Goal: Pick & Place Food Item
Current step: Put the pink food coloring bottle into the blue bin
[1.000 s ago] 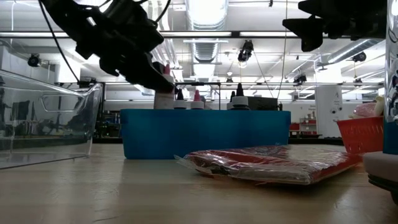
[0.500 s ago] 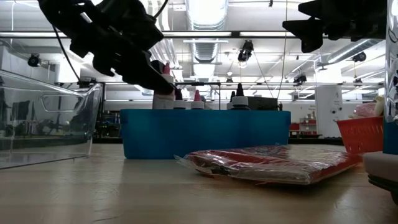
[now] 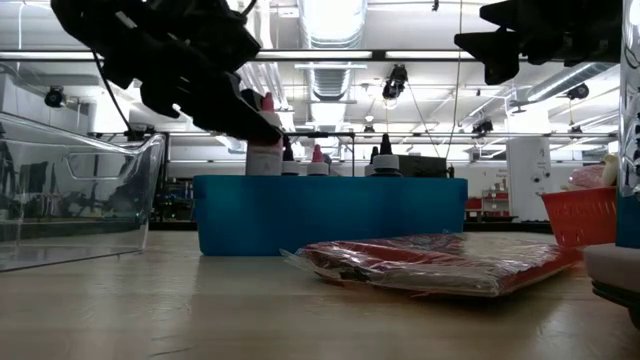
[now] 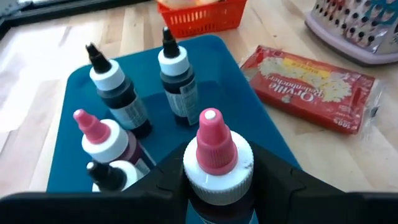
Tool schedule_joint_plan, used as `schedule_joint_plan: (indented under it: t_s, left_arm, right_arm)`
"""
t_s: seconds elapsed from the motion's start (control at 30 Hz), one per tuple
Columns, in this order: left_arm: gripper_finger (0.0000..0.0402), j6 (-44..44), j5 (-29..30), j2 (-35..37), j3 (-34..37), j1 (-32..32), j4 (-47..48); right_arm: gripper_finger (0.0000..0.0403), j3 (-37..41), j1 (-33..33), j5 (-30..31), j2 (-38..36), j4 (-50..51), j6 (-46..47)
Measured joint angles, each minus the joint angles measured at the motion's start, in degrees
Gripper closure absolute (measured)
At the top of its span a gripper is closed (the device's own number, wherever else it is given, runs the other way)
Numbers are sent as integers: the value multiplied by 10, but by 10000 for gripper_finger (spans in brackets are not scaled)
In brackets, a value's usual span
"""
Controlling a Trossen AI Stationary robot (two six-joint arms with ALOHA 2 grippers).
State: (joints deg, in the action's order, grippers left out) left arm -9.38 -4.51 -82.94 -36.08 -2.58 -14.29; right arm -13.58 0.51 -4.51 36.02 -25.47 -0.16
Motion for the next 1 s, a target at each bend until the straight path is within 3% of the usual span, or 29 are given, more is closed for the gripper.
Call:
schedule_joint_plan:
  t_s: [0.33,1.0]
  left_arm:
    - [275,25,2,0,56,-2,-83]
    - [276,35,-6,0,71,-2,-84]
  right_arm:
    - [133,0,0,0,0,1,0]
    - [133,0,0,0,0,-1,2]
